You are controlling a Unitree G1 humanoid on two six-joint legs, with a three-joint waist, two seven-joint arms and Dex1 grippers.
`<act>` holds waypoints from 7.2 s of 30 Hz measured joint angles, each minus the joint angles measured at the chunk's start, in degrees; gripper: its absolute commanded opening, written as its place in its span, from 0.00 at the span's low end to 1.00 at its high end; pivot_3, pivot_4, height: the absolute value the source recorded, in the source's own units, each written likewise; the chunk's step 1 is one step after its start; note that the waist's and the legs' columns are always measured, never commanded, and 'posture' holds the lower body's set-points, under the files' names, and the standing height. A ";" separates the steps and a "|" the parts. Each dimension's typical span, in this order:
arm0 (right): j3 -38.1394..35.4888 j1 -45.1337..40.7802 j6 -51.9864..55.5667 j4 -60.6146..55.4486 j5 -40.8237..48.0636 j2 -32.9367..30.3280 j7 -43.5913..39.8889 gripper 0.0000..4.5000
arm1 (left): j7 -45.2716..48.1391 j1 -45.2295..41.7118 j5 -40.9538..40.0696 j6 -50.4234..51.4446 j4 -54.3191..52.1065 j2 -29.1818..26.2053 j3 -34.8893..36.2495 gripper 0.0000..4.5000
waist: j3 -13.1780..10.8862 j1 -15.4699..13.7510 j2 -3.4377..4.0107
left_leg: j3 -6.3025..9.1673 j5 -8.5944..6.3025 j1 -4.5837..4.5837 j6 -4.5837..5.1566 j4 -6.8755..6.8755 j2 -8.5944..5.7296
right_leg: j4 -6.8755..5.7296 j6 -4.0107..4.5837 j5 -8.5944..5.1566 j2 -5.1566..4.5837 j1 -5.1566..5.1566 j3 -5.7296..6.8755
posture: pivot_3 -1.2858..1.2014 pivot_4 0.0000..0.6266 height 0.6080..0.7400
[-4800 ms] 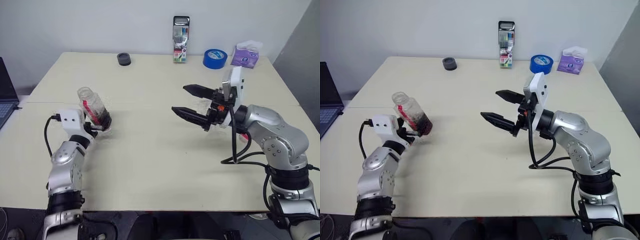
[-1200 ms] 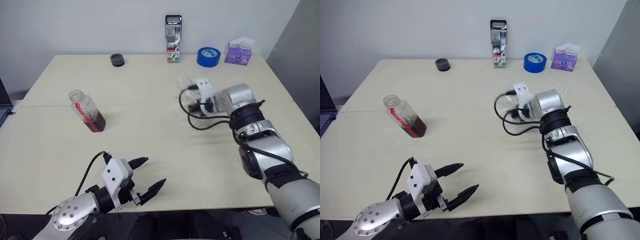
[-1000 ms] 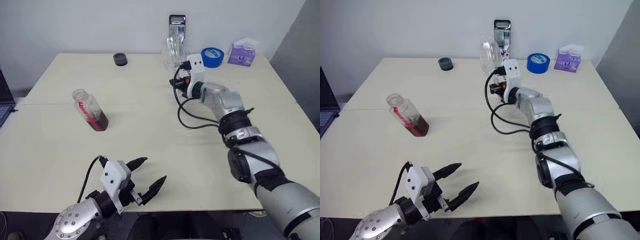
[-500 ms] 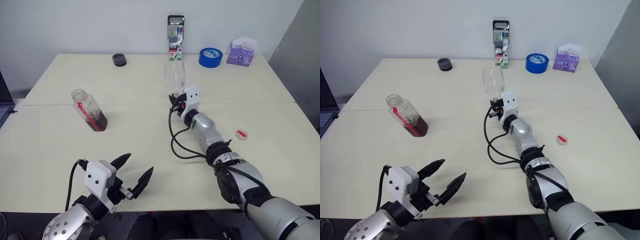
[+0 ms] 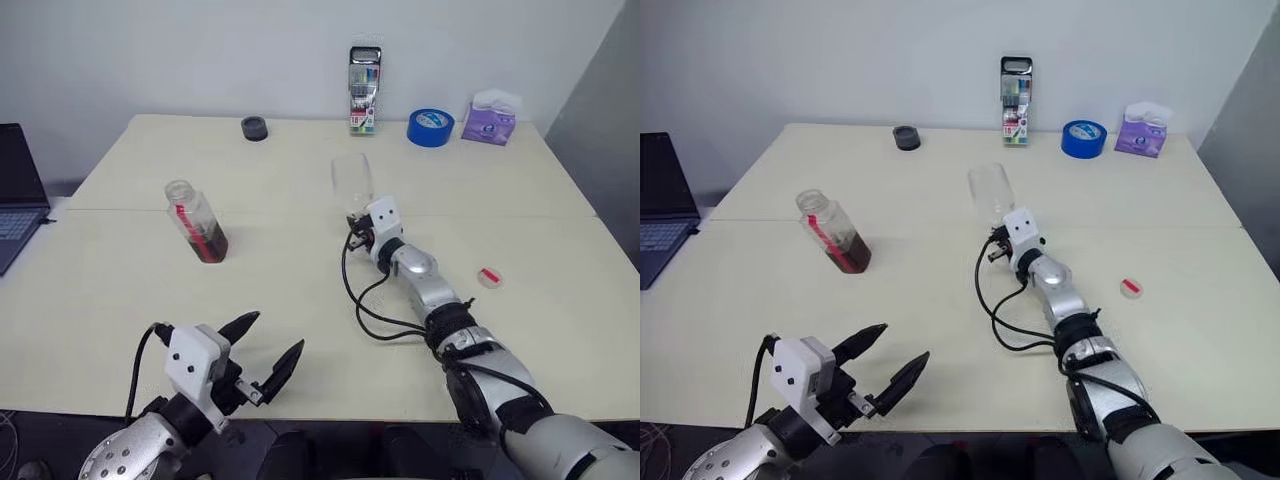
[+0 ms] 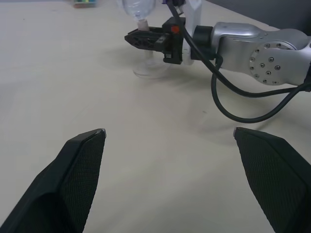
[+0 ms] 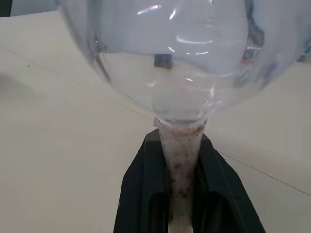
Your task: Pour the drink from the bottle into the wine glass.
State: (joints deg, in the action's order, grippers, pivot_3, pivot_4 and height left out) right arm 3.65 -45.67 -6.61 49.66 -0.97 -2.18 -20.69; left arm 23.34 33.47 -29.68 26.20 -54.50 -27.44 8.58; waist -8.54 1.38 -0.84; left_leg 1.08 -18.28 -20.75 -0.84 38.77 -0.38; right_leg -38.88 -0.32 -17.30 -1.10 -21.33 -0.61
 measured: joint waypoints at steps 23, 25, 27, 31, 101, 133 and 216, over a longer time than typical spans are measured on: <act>4.75 -0.28 -7.10 0.20 4.23 9.48 -13.66 0.04 | -6.57 5.31 5.04 -5.40 -1.24 9.28 2.97 1.00 | -0.53 1.71 0.24 | -0.01 0.00 -0.08 0.00 -0.27 0.07 | -0.09 0.08 -0.05 0.08 -0.32 -0.05 | 0.52 0.24 1.00; 4.58 -2.30 -8.62 4.26 4.22 9.54 -13.66 0.04 | -7.62 6.71 5.78 -6.38 -1.53 10.88 3.03 1.00 | -0.64 0.95 0.06 | -0.01 0.00 -0.12 0.00 -0.26 0.02 | -0.03 0.07 -0.05 0.02 -0.30 -0.03 | 0.52 0.24 1.00; 4.44 -4.28 -10.17 8.39 3.99 9.62 -13.21 0.04 | -8.40 7.34 6.46 -7.10 -1.53 12.13 3.00 1.00 | -0.72 0.69 -0.04 | -0.02 0.00 -0.13 0.00 -0.25 0.01 | -0.02 0.08 -0.05 0.00 -0.32 -0.03 | 0.52 0.24 1.00; 4.46 -8.55 -12.66 15.61 2.02 9.85 -11.53 0.04 | -8.69 9.29 8.48 -9.77 -1.33 13.56 2.28 1.00 | -0.78 0.71 -0.08 | -0.11 0.01 -0.15 -0.01 -0.35 0.02 | -0.04 0.12 -0.07 0.00 -0.42 -0.08 | 0.52 0.24 1.00; -0.11 -11.71 -16.76 24.24 -4.66 9.02 -5.50 0.99 | -8.19 2.14 7.32 -2.89 -2.04 10.72 3.17 1.00 | -0.78 0.98 -0.14 | -0.26 0.17 -0.24 -0.30 -0.65 0.06 | -0.12 0.25 -0.15 0.02 -0.72 -0.16 | 0.52 0.24 1.00; -0.16 22.06 39.74 -68.62 32.30 -26.97 -37.20 0.99 | -14.84 -9.42 11.84 -9.51 21.37 12.41 13.08 1.00 | -0.82 -0.09 1.02 | -0.14 0.17 -0.72 -0.29 -0.89 0.04 | -0.05 0.10 -0.51 0.07 -1.05 0.02 | 0.52 0.24 1.00; -2.09 22.71 35.70 -74.34 28.23 -20.78 -12.42 1.00 | 12.30 -90.21 35.06 -31.26 95.78 -8.90 -12.23 0.38 | -0.64 -0.37 -0.49 | 0.55 0.21 -1.34 -0.40 0.25 -0.09 | -0.17 0.01 -0.17 -0.09 -1.02 0.89 | 0.52 0.24 1.00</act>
State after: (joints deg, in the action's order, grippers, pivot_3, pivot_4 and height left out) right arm 1.56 -22.95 29.09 -24.68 27.26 -22.95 -33.11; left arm 35.64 -56.74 5.38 -5.06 41.28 -36.34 -3.64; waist -9.19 1.02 -1.32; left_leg 1.63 -18.07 -22.09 -1.23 39.02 -0.48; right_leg -39.04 -0.31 -17.47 -1.19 -22.35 0.28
